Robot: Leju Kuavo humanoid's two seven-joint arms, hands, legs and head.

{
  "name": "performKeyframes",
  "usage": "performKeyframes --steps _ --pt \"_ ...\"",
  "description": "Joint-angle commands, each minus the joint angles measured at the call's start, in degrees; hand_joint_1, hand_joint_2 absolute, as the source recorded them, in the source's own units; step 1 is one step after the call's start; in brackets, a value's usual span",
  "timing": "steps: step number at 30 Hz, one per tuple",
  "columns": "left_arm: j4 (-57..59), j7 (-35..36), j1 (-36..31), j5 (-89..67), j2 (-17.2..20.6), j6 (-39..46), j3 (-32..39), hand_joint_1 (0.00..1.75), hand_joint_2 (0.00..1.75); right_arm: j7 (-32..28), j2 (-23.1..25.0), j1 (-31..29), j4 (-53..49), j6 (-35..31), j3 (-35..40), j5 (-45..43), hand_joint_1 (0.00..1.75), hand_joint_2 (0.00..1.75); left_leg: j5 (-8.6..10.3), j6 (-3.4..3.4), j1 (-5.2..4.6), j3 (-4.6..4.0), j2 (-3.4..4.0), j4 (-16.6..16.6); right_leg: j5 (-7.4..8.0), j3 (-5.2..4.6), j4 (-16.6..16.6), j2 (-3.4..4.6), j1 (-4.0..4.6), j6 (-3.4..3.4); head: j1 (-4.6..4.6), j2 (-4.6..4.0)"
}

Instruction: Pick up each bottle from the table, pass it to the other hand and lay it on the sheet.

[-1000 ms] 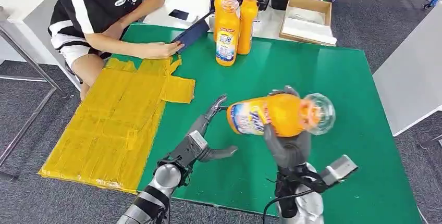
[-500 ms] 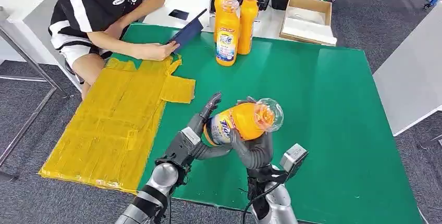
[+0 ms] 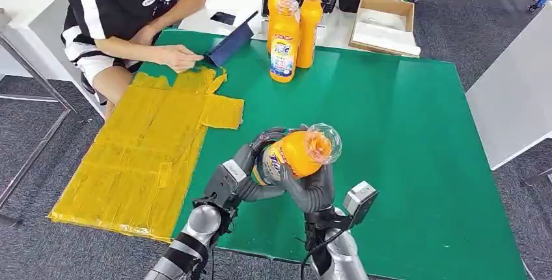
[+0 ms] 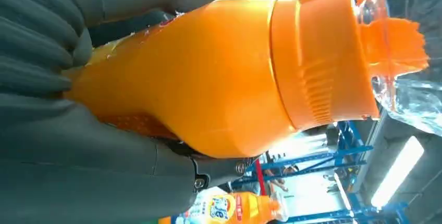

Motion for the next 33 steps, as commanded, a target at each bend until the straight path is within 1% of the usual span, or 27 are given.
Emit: performKeyframes --steps 1,2,6,7,8,13,18,19,20,22,23,24,25,28,33 --pt "3.1 0.1 -2.7 0.0 0.4 -0.5 -1.5 1.75 1.75 0.0 -0.7 -1.5 3.6 0.0 3.7 0.3 1.75 1.75 -0.13 -0.18 0.07 0.28 -0.02 0.0 -0.14 0.3 0.0 0.17 0.04 -0.18 0.0 0.0" --pt "3.1 0.1 -2.7 0.0 0.4 -0.5 -1.5 1.75 1.75 0.0 -0.7 -1.5 3.6 0.0 3.7 0.3 1.75 1.75 -0.06 -0.11 0.06 0.15 -0.01 0.0 -0.06 0.16 0.0 0.12 0.04 -0.11 0.0 0.0" --pt "3.6 0.1 -2.9 0.0 0.3 -0.4 -1.5 1.75 1.75 -0.1 -0.7 -1.1 2.4 0.3 4.3 0.9 1.75 1.75 -0.13 -0.17 0.07 0.27 -0.02 0.0 -0.14 0.28 0.0 0.17 0.04 -0.17 0.0 0.0" --pt "4.1 0.1 -3.1 0.0 0.2 -0.3 -1.4 1.75 1.75 0.0 -0.7 -0.9 1.9 0.7 4.6 0.8 1.75 1.75 -0.07 -0.12 0.06 0.16 -0.02 0.0 -0.07 0.17 0.0 0.12 0.04 -0.12 0.0 0.0" --pt "4.4 0.1 -3.2 0.0 0.1 -0.3 -1.4 1.75 1.75 0.2 -0.7 -0.8 1.7 1.2 4.7 0.5 1.75 1.75 -0.13 -0.17 0.07 0.26 -0.04 0.0 -0.14 0.28 0.0 0.16 0.04 -0.17 0.0 0.0" --pt "6.1 -0.1 -3.8 0.0 0.0 -0.1 -1.2 1.75 1.75 0.3 -0.7 -0.1 -0.8 2.9 6.3 0.7 1.75 1.75 -0.07 -0.12 0.05 0.14 -0.05 0.0 -0.08 0.15 0.0 0.08 0.03 -0.12 0.0 0.0" --pt "6.5 -0.3 -4.0 0.2 0.0 -0.1 -0.8 1.75 1.75 0.4 -0.7 0.5 -2.6 2.9 7.8 2.5 1.75 1.75 -0.12 -0.16 0.06 0.21 -0.05 0.0 -0.14 0.22 0.0 0.12 0.04 -0.16 0.02 0.0" --pt "6.3 -0.3 -4.1 0.2 0.0 0.0 -0.6 1.75 1.75 0.1 -0.7 0.7 -3.1 2.5 7.9 3.4 1.75 1.75 -0.06 -0.11 0.06 0.09 -0.01 0.0 -0.06 0.09 0.0 0.1 0.04 -0.11 -0.02 0.0" --pt "6.3 -0.3 -4.1 0.2 0.0 0.0 -0.6 1.75 1.75 0.1 -0.7 0.7 -3.1 2.5 7.9 3.4 1.75 1.75 -0.12 -0.16 0.05 0.23 -0.02 0.0 -0.13 0.23 0.0 0.15 0.02 -0.16 0.0 0.0" --pt "6.3 -0.3 -4.1 0.2 0.0 0.0 -0.6 1.75 1.75 0.1 -0.7 0.7 -3.1 2.5 7.9 3.4 1.75 1.75 -0.12 -0.16 0.07 0.21 -0.03 0.0 -0.13 0.21 0.0 0.13 0.04 -0.16 0.0 0.0" --pt "5.9 -0.3 -4.0 0.2 0.2 0.1 -0.4 1.75 1.75 -0.5 -0.7 1.1 -3.8 1.9 7.7 5.1 1.61 1.75 -0.06 -0.11 0.06 0.11 -0.03 0.0 -0.06 0.12 0.0 0.08 0.04 -0.11 0.0 0.0" --pt "5.6 -0.3 -3.9 0.2 0.2 0.2 -0.3 1.75 1.75 -0.7 -0.7 1.3 -4.1 1.6 7.6 5.4 0.7 1.75 -0.12 -0.16 0.06 0.22 -0.04 0.0 -0.13 0.23 0.0 0.13 0.04 -0.16 0.0 0.0" --pt "4.9 -0.4 -3.6 0.5 0.3 0.2 0.0 1.75 1.75 -1.0 -0.7 1.9 -5.1 1.2 7.2 5.6 0.0 1.75 -0.18 -0.2 0.08 0.31 -0.05 0.1 -0.2 0.32 0.0 0.17 0.04 -0.2 0.0 0.0" --pt "2.3 -0.3 -2.3 0.5 0.9 0.5 0.8 1.75 1.75 -1.5 -0.8 4.0 -9.2 0.5 5.3 6.9 0.0 1.75 -0.12 -0.14 0.06 0.2 -0.03 0.0 -0.13 0.2 0.0 0.13 0.03 -0.15 -0.02 0.0" --pt "-0.7 0.1 -1.8 1.6 1.2 0.1 2.1 1.75 1.75 -1.5 -1.3 5.4 -15.0 -1.4 2.4 8.5 0.0 1.75 -0.17 -0.18 0.07 0.22 -0.04 0.1 -0.18 0.24 0.1 0.16 0.03 -0.18 0.0 0.0"
